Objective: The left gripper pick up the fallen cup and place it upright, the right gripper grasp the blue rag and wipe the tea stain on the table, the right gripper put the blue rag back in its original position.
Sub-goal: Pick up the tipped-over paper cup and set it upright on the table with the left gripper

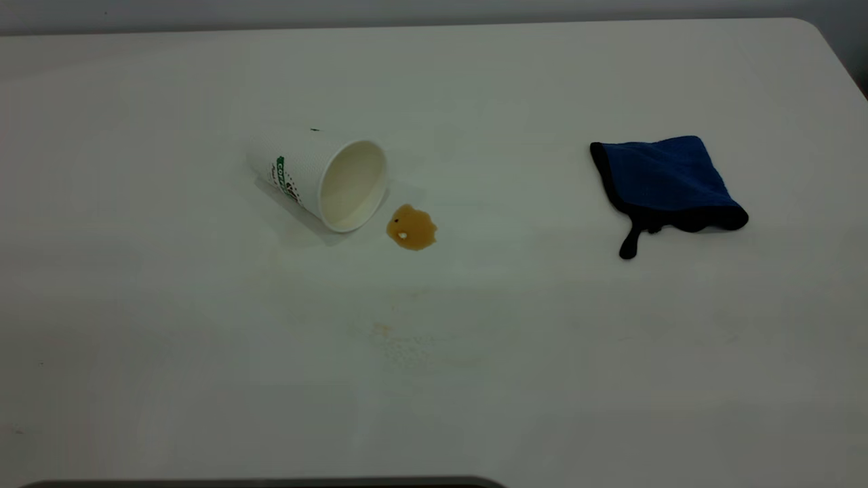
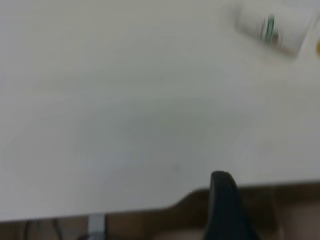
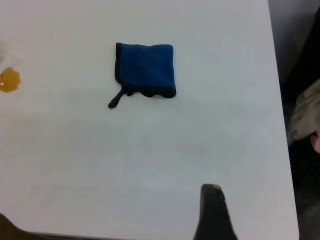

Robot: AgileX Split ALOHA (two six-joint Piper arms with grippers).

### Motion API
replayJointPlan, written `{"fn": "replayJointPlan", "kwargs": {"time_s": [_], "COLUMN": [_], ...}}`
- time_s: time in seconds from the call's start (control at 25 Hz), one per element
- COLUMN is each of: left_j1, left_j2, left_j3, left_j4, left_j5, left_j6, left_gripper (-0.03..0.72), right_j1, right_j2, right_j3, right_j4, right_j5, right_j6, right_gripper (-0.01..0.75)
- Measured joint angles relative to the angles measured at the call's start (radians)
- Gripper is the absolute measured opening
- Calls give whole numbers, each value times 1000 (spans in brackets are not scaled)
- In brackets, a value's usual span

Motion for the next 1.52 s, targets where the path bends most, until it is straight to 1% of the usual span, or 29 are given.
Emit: {"fn": "replayJointPlan", "kwargs": {"time_s": [0.12, 0.2, 0.36, 0.44, 0.52, 0.6, 0.68, 0.8, 0.92, 1.0, 1.08, 1.2, 1.28, 1.36, 1.44, 1.52], "left_j1": [0, 0, 0, 0, -1, -22, -59, -140, -242, -307, -380, -512, -583, -648, -697, -746], "left_j2": [143, 244, 453, 545, 631, 699, 765, 855, 954, 1035, 1115, 1244, 1337, 1424, 1511, 1600], "left_j3": [-17, -38, -48, -51, -64, -83, -108, -144, -182, -207, -231, -265, -292, -323, -347, -365], "left_j4": [1, -1, -3, -28, -60, -77, -85, -86, -81, -45, 21, 201, 380, 557, 739, 886], "left_j5": [-54, -121, -293, -369, -420, -463, -485, -525, -568, -588, -596, -600, -599, -590, -590, -603], "left_j6": [51, 73, 125, 146, 160, 175, 180, 180, 176, 142, 69, -103, -254, -450, -627, -771], "left_gripper": [493, 493, 495, 497, 499, 499, 499, 499, 499, 499, 499, 501, 500, 500, 500, 500], "right_j1": [0, 0, 0, 0, 0, 0, 0, 0, 0, 0, 0, 0, 0, 0, 0, 0], "right_j2": [0, 0, 0, 0, 0, 0, 0, 0, 0, 0, 0, 0, 0, 0, 0, 0], "right_j3": [0, 0, 0, 0, 0, 0, 0, 0, 0, 0, 0, 0, 0, 0, 0, 0], "right_j4": [0, 0, 0, 0, 0, 0, 0, 0, 0, 0, 0, 0, 0, 0, 0, 0], "right_j5": [0, 0, 0, 0, 0, 0, 0, 0, 0, 0, 0, 0, 0, 0, 0, 0], "right_j6": [0, 0, 0, 0, 0, 0, 0, 0, 0, 0, 0, 0, 0, 0, 0, 0], "right_gripper": [554, 554, 554, 554, 554, 554, 554, 554, 554, 554, 554, 554, 554, 554, 554, 554]}}
